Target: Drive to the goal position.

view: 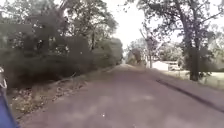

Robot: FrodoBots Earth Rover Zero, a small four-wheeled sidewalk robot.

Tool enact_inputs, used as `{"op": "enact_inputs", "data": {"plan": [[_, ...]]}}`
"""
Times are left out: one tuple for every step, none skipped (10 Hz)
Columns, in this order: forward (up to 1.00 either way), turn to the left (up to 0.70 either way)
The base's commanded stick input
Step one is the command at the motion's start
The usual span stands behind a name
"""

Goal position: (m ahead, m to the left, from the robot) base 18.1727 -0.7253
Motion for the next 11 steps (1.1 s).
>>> {"op": "enact_inputs", "data": {"plan": [[0.70,-0.01],[0.70,-0.01],[0.70,-0.01],[0.70,-0.01],[0.70,-0.01],[0.70,-0.01],[0.70,-0.01],[0.70,-0.01],[0.70,-0.01],[0.70,-0.01],[0.70,-0.01]]}}
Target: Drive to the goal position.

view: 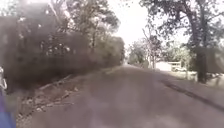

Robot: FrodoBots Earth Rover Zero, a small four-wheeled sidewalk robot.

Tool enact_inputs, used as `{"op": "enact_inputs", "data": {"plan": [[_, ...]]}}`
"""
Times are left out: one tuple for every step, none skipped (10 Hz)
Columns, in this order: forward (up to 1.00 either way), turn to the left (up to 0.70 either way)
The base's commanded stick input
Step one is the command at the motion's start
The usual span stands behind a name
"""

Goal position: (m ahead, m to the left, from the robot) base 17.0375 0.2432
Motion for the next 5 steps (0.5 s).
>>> {"op": "enact_inputs", "data": {"plan": [[0.70,-0.01],[0.70,-0.01],[0.70,-0.01],[0.70,-0.01],[0.70,-0.01]]}}
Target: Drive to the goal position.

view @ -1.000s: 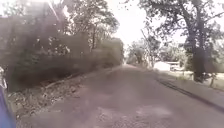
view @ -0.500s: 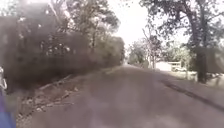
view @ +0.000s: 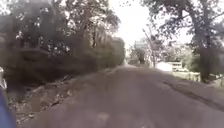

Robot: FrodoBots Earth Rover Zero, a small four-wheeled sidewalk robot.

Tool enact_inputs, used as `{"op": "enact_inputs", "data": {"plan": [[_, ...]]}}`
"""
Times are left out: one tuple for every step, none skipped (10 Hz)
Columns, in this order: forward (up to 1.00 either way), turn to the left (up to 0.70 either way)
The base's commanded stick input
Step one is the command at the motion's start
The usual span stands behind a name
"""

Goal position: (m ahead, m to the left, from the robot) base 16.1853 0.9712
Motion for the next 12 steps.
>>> {"op": "enact_inputs", "data": {"plan": [[0.70,-0.01],[0.70,-0.08],[0.70,-0.31],[0.70,-0.35],[0.70,-0.28],[0.70,-0.16],[0.70,-0.01],[0.70,-0.01],[0.70,-0.01],[0.70,-0.01],[0.70,-0.01],[0.70,-0.01]]}}
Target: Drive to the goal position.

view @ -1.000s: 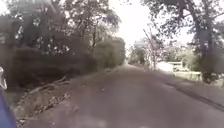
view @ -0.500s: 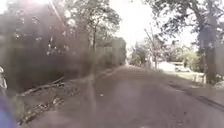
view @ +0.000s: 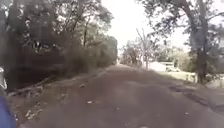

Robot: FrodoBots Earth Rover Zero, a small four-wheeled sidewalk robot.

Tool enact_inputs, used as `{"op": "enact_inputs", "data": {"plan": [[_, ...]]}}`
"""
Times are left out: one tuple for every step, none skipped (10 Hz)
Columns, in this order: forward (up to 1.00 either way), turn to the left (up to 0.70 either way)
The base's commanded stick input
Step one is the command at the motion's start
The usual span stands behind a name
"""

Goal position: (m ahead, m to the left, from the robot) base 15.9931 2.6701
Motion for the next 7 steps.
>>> {"op": "enact_inputs", "data": {"plan": [[0.70,-0.01],[0.70,-0.01],[0.70,-0.01],[0.70,-0.01],[0.70,-0.01],[0.70,-0.01],[0.70,-0.01]]}}
